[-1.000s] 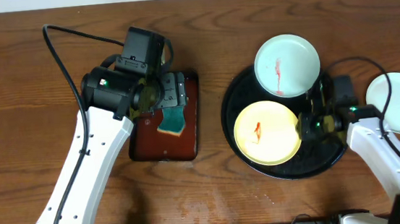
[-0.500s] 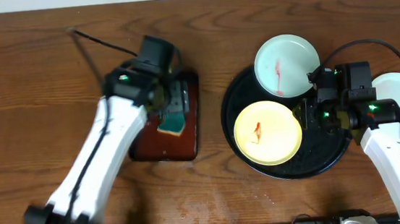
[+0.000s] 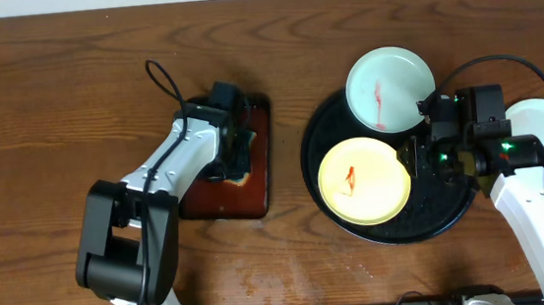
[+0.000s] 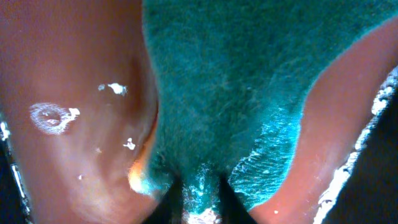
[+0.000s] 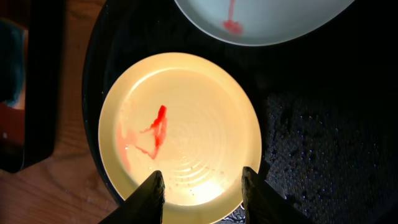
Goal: Clean dirty plates on tray and stack at the side
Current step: 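Grasp the sponge in the brown tray with the left gripper and lift it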
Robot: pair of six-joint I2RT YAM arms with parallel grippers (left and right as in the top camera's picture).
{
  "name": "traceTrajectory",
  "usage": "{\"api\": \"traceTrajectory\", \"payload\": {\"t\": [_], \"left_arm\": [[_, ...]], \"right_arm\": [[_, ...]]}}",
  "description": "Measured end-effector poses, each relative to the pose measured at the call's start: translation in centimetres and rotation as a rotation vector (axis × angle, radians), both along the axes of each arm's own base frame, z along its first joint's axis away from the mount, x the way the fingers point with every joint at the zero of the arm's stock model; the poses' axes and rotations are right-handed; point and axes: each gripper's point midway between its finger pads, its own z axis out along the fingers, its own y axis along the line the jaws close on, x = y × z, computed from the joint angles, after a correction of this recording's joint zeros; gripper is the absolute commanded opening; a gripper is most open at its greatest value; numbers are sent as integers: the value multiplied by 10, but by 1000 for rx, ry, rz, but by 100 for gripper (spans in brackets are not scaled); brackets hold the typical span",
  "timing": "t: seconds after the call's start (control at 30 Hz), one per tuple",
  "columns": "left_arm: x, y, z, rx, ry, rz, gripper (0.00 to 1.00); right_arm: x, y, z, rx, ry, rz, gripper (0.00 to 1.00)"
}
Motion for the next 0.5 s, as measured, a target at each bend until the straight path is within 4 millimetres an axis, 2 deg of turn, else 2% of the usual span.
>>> {"api": "traceTrajectory", "payload": {"t": [0.17, 0.2, 0.23, 0.27, 0.3, 0.37, 0.5], "left_arm": [[-7, 2, 1, 5, 33, -1, 8], [-9, 3, 3, 9, 47, 0, 16], [-12, 4, 6, 10, 58, -3, 32], [-13, 4, 8, 9, 63, -5, 43], [-13, 5, 13, 7, 58, -1, 49], [-9, 4, 26, -8, 17, -3, 56], [13, -3, 63, -57, -137, -2, 57]], "right_arm": [[0, 0, 0, 2, 0, 1, 36], [0, 0, 0, 3, 0, 1, 35], [0, 0, 0, 3, 0, 1, 35], [0, 0, 0, 3, 0, 1, 35], [0, 0, 0, 3, 1, 1, 35], [-1, 0, 0, 3, 2, 1, 35], [-3, 0, -1, 2, 13, 1, 36]]}}
